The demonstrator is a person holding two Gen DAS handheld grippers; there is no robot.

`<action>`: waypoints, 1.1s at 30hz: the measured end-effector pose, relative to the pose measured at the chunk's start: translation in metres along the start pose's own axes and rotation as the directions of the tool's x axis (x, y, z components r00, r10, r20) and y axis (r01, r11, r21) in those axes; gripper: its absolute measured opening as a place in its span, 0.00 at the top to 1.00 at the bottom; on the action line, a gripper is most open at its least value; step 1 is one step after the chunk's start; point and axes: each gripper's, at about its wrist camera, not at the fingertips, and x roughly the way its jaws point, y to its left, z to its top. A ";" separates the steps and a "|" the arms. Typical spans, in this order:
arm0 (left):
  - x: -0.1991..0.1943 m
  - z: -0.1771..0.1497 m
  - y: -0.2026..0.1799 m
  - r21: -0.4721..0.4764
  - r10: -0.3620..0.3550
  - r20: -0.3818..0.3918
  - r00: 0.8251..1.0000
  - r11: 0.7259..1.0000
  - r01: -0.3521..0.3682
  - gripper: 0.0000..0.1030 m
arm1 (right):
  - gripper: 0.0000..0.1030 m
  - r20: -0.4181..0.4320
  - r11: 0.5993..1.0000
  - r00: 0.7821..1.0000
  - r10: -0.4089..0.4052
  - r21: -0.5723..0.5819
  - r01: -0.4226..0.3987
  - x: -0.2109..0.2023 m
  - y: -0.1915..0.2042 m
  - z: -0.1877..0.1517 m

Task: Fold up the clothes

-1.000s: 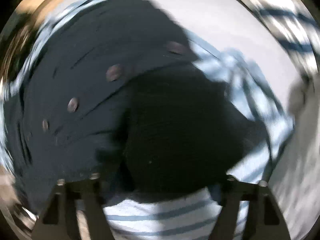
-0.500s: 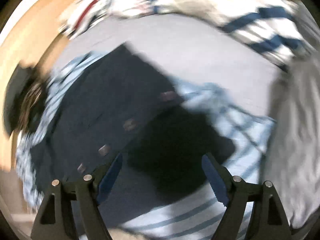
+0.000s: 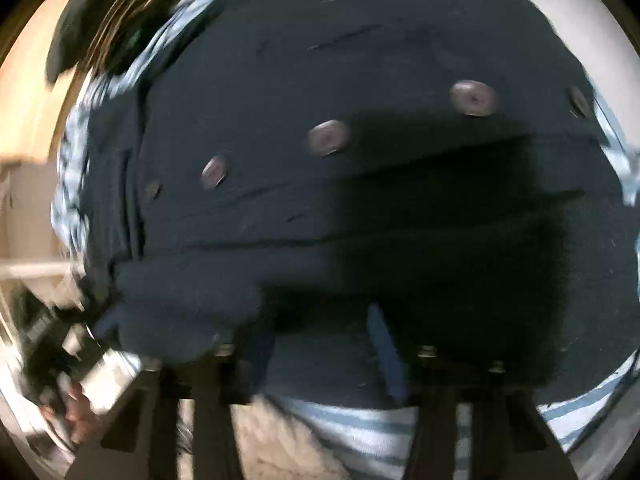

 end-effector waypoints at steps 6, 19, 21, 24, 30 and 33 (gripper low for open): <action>-0.020 0.004 0.033 -0.152 -0.064 0.101 0.993 0.985 0.079 0.72 | 0.61 0.062 0.978 0.993 0.099 0.179 -0.109 -0.027 -0.056 0.016; -0.072 -0.024 0.060 -0.300 0.013 0.454 0.891 0.944 0.139 0.72 | 0.53 0.245 0.955 0.932 -0.268 0.195 0.223 -0.040 -0.048 0.014; -0.078 -0.026 0.054 -0.264 -0.016 0.469 0.883 0.952 0.158 0.72 | 0.47 0.261 0.958 0.924 -0.280 0.134 0.252 -0.040 -0.032 0.013; -0.087 -0.027 0.040 -0.195 -0.068 0.493 0.867 0.963 0.186 0.72 | 0.45 0.297 0.962 0.917 -0.267 0.034 0.270 -0.046 -0.004 0.013; -0.105 -0.016 0.008 -0.121 -0.135 0.494 0.859 0.968 0.221 0.70 | 0.36 0.308 0.981 0.940 -0.149 -0.074 0.179 -0.054 0.038 0.033; -0.100 -0.003 -0.006 -0.127 -0.168 0.467 0.868 0.959 0.254 0.30 | 0.35 0.276 0.995 0.959 -0.070 -0.053 0.088 -0.051 0.034 0.054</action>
